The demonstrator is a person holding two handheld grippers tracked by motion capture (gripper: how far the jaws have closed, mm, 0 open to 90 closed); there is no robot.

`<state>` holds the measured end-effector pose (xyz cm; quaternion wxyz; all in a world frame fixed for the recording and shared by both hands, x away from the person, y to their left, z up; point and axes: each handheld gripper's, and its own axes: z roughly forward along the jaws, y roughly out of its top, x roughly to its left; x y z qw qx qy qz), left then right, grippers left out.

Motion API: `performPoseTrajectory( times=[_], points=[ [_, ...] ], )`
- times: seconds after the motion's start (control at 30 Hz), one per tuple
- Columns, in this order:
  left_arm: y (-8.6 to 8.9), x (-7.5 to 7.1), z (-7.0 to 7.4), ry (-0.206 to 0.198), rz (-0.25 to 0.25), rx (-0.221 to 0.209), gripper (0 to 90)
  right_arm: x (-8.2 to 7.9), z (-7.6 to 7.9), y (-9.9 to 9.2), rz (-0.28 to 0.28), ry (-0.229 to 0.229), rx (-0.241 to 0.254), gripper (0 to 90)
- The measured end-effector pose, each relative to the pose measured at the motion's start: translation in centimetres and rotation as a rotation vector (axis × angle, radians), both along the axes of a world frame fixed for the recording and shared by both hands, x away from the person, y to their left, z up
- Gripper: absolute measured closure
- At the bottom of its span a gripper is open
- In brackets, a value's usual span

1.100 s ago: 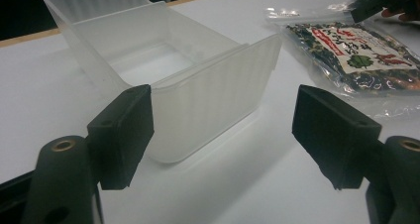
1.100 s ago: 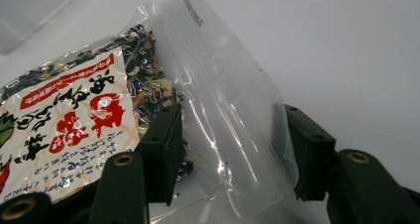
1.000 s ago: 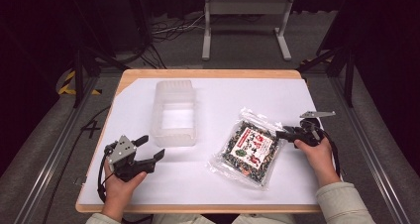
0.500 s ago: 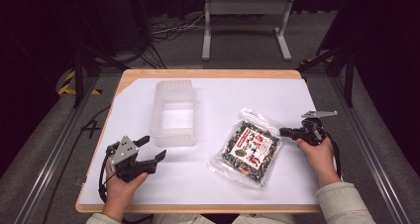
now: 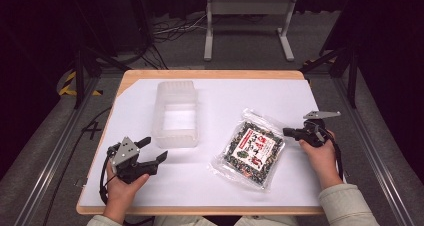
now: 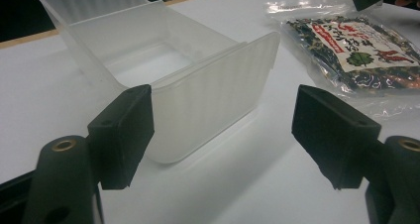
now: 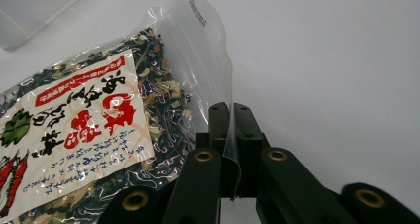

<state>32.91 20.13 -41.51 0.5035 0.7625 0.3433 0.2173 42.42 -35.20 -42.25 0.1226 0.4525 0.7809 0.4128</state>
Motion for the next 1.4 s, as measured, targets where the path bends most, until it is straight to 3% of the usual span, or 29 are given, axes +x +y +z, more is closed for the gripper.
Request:
performPoseTrajectory(
  times=[0.43,0.73,0.87,0.97,1.1,1.27,1.4],
  points=[
    [0.1,-0.1,0.0,0.000,0.012,-0.011,25.1,-1.1,2.9,-1.2,-0.016,-0.094,0.081,90.0],
    [0.3,0.0,0.0,0.006,0.018,-0.014,25.2,-2.5,5.9,-1.2,0.020,-0.171,0.120,90.0],
    [0.0,-0.1,0.1,0.000,0.028,0.005,25.1,-3.4,7.6,-1.1,0.042,-0.216,0.137,90.0],
    [-0.2,-0.2,0.3,-0.013,0.022,0.016,25.0,-3.9,8.7,-1.2,0.053,-0.243,0.139,90.0],
    [-0.5,-0.4,0.5,-0.017,0.008,0.006,24.8,-4.6,10.2,-1.1,0.072,-0.269,0.135,90.0],
    [-0.8,-0.4,0.9,0.007,-0.014,-0.036,26.9,-5.2,11.7,-1.0,0.098,-0.292,0.132,90.0],
    [-1.4,-0.6,1.3,-0.012,-0.036,-0.032,27.7,-5.7,13.1,-0.7,0.140,-0.315,0.124,90.0]
  ],
)
